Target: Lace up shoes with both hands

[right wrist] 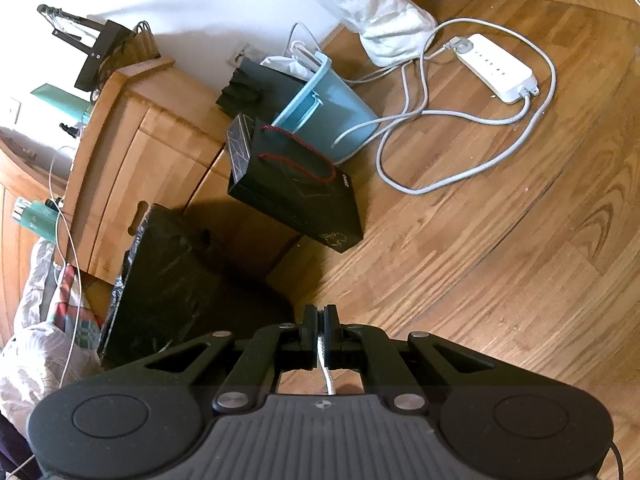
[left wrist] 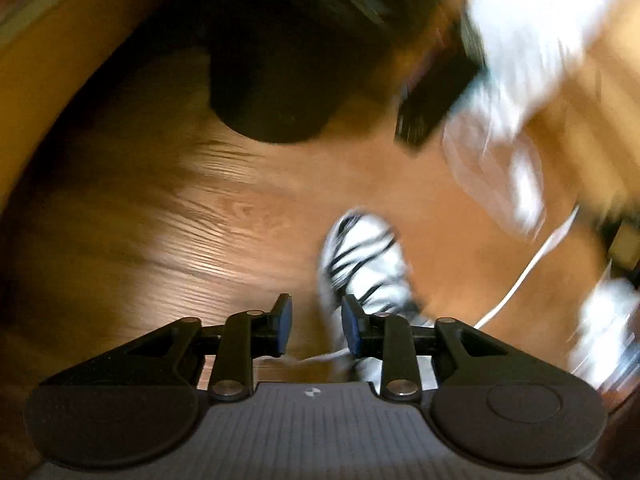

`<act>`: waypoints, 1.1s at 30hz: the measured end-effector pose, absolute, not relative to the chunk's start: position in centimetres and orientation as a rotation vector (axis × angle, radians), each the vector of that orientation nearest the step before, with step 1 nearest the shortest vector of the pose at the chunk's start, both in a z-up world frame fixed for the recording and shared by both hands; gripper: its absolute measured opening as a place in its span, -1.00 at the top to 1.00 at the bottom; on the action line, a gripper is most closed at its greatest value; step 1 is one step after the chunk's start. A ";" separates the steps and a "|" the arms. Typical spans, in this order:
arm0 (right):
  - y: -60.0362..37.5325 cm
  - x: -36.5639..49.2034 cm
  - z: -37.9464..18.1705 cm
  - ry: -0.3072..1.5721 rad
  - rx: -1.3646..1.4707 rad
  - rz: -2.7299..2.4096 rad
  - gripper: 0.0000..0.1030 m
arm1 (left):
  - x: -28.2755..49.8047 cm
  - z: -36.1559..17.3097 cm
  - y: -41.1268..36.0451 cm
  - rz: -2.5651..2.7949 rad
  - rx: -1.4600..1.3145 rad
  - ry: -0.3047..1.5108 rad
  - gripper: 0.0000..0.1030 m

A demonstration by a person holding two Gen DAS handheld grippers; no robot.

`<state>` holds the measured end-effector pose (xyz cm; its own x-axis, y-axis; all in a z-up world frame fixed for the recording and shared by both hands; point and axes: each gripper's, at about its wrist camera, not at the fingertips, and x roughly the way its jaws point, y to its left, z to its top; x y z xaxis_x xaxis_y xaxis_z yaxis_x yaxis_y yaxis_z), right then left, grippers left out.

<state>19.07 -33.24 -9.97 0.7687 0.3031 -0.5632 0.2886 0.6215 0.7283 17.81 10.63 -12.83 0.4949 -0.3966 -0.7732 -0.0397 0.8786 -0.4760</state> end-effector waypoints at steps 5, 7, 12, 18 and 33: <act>-33.1 19.3 -10.5 0.756 0.873 -0.031 0.92 | 17.8 -15.3 13.7 -0.128 -0.773 1.064 0.31; -33.0 19.5 -11.3 0.807 0.869 -0.059 0.84 | 17.8 -16.1 13.8 -0.101 -0.804 1.089 0.31; -32.4 19.6 -13.5 0.938 0.833 -0.099 0.72 | 17.3 -16.8 13.8 -0.054 -0.807 1.109 0.31; -30.3 19.5 -14.1 0.998 0.756 -0.025 0.52 | 16.9 -17.2 13.4 -0.073 -0.851 1.121 0.31; -25.8 18.4 -18.1 1.191 0.866 0.106 0.49 | 16.9 -20.0 13.1 -0.066 -0.980 1.182 0.31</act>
